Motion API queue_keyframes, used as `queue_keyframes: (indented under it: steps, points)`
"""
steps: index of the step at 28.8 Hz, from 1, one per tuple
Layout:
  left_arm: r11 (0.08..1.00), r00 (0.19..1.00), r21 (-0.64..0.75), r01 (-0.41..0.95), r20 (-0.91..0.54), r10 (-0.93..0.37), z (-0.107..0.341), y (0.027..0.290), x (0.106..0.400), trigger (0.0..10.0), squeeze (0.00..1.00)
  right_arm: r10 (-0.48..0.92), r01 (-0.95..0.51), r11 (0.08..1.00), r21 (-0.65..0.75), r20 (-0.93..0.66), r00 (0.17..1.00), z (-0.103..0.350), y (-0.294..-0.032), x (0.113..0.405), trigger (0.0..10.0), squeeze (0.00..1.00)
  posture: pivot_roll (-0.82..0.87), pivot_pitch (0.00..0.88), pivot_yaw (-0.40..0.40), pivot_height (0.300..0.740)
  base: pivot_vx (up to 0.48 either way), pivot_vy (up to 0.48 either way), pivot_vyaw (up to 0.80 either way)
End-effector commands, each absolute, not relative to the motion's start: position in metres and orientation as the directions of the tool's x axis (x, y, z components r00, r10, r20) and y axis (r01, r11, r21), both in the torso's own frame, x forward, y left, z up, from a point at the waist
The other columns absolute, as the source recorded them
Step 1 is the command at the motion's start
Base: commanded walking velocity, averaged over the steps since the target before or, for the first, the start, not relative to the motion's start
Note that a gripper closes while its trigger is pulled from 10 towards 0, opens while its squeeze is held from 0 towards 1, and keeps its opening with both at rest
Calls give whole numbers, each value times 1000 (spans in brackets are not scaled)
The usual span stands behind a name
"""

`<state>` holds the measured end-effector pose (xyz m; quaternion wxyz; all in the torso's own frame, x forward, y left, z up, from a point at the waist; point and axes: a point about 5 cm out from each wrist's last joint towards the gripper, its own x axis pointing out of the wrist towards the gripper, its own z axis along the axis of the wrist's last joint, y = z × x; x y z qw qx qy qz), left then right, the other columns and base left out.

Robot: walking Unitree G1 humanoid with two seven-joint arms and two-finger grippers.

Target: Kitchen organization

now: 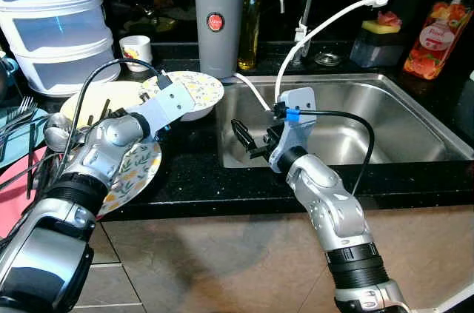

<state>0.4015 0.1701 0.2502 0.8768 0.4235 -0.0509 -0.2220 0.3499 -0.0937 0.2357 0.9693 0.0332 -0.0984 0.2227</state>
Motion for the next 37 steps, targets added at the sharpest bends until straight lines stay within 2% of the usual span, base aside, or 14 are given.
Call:
queue_keyframes:
  steps: [1, 16, 19, 21, 24, 25, 27, 33, 35, 37]
  points:
    - [534, 888, 772, 344, -84, -451, 253, 165, 402, 0, 0, 418, -432, 901, 33, 194, 887, 236, -95, 352, 10000, 0, 15, 67, 28, 740, 0, 0, 0]
    - [520, 867, 806, 283, 16, -498, 268, 155, 401, 0, 0, 419, -433, 901, 35, 188, 888, 235, -94, 352, 10000, 0, 16, 67, 27, 740, 0, 0, 0]
    - [508, 860, 832, 222, 79, -504, 278, 153, 399, 0, 0, 415, -432, 900, 56, 193, 889, 237, -95, 353, 10000, 0, 13, 67, 23, 740, 0, 0, 0]
    - [514, 835, 846, 140, 178, -521, 292, 149, 394, 0, 0, 420, -444, 892, 83, 208, 884, 240, -93, 352, 10000, 0, 14, 67, 24, 740, 0, 0, 0]
    - [546, 737, 838, 11, 362, -571, 313, 139, 378, 0, 0, 437, -486, 860, 157, 265, 859, 250, -88, 347, 10000, 0, 14, 66, 27, 740, 0, 0, 0]
    - [546, 737, 838, 11, 362, -571, 313, 139, 378, 0, 0, 437, -486, 860, 157, 265, 859, 250, -88, 347, 10000, 0, 14, 66, 27, 740, 0, 0, 0]
    - [542, 665, 839, -39, 427, -613, 318, 133, 366, 0, 0, 428, -519, 818, 247, 342, 837, 265, -86, 344, 10000, 0, 14, 66, 27, 740, 0, 0, 0]
    - [542, 584, 837, -75, 477, -657, 315, 130, 351, 0, 0, 414, -548, 777, 309, 404, 816, 278, -84, 342, 10000, 0, 15, 68, 22, 740, 0, 0, 0]
    - [519, 577, 852, -62, 455, -678, 310, 130, 348, 0, 0, 406, -544, 781, 307, 412, 816, 280, -83, 342, 10000, 0, 16, 68, 20, 740, 0, 0, 0]
    - [454, 612, 890, -29, 375, -696, 296, 134, 349, 0, 0, 386, -527, 790, 314, 413, 825, 281, -85, 343, 10000, 0, 20, 69, 19, 740, 0, 0, 0]
